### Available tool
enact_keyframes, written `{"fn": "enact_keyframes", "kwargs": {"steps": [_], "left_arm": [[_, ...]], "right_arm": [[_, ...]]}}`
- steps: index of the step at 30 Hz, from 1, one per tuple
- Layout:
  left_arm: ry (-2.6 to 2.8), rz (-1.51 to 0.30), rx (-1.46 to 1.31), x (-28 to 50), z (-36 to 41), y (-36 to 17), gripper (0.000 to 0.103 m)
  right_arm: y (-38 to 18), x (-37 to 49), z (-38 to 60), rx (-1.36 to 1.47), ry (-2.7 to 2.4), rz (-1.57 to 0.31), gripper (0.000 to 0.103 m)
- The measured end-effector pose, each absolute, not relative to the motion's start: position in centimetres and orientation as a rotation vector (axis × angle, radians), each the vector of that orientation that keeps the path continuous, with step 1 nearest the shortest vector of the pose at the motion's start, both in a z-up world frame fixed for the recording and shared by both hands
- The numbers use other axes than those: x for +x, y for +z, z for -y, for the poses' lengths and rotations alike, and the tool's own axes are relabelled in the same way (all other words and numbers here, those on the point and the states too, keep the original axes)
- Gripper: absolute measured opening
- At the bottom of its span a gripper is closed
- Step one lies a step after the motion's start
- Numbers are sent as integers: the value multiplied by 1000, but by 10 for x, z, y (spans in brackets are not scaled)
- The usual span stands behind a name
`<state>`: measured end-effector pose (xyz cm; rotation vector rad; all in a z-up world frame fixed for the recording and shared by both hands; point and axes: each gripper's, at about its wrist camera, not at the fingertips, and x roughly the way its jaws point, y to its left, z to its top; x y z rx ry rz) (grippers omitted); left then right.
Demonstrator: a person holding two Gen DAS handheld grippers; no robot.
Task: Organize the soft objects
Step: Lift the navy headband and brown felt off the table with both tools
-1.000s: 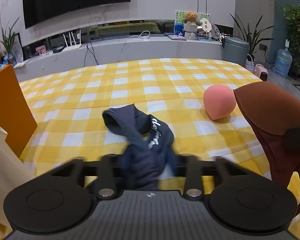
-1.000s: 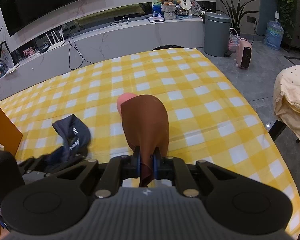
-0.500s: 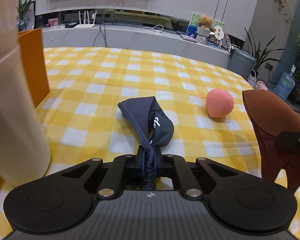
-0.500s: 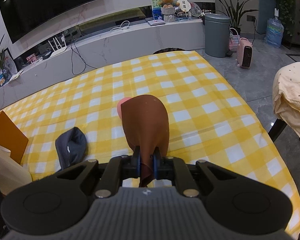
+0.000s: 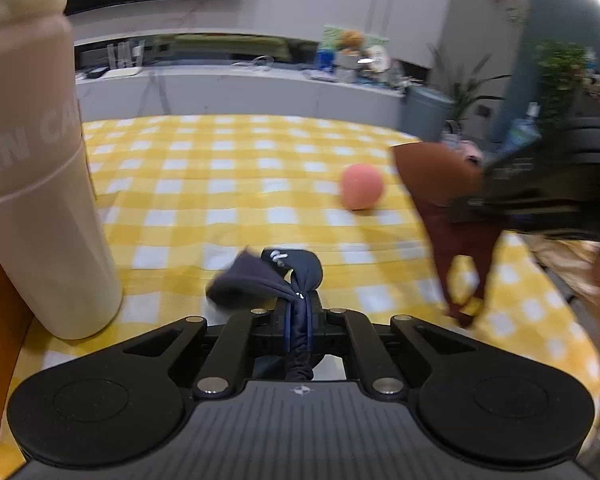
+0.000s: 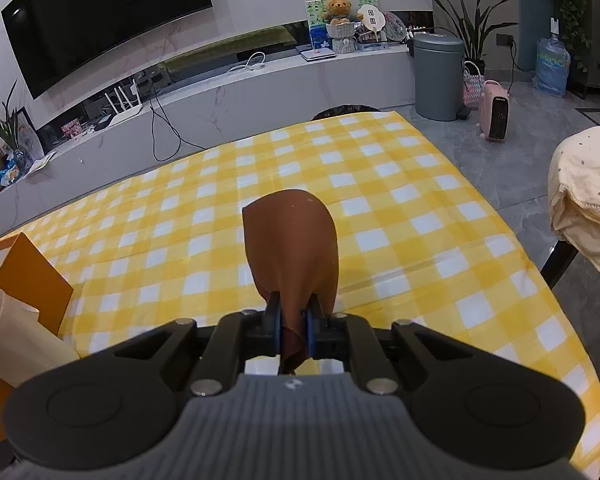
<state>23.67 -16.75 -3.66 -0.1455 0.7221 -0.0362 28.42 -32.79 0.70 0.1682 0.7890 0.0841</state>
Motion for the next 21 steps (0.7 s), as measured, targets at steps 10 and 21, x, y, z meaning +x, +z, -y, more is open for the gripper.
{"fn": "enact_keyframes", "kwargs": {"steps": [10,21], "left_arm": [[-241,-775,-145,221,172,13,7],[-314,-891,26,278,169,102,7]], "right_arm": [[17,278,332,214,89,-760,9],[12,287,342,339,53,-798,9]]}}
